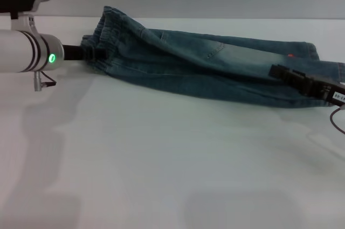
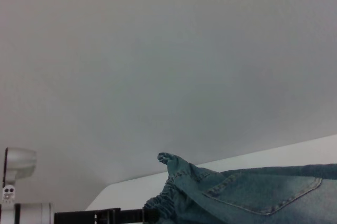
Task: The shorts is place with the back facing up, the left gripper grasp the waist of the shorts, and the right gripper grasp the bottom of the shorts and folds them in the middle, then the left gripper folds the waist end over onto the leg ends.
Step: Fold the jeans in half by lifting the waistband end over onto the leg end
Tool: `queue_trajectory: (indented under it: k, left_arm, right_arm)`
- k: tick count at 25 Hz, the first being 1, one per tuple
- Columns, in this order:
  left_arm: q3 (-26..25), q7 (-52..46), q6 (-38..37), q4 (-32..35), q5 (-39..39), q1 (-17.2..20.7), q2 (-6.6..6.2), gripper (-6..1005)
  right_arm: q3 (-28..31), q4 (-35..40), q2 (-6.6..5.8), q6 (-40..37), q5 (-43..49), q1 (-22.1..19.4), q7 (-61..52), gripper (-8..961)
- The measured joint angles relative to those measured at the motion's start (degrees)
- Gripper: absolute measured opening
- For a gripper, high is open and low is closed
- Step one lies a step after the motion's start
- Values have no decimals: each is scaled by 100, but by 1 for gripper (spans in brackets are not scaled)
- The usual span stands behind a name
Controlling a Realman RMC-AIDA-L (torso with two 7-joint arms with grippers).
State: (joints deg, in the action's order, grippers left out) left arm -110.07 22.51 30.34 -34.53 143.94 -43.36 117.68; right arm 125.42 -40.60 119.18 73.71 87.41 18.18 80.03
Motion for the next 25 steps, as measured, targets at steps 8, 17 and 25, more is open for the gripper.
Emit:
queue_trajectory:
  k: [8,17,25]
  left_arm:
    - [-2,-1,-44,152,-5,-91,1,858]
    - [-1,-1,-52,163,-7,-94,6,841]
    - [322,-1,-364,168,1,-68,22,713]
  right_arm:
    - [0,-1,-8,51,-5,60,-30,207]
    - [7,0,-18,57,-6,74,-101,206]
    - [16,-8,-18,114,-74,72,-156,206]
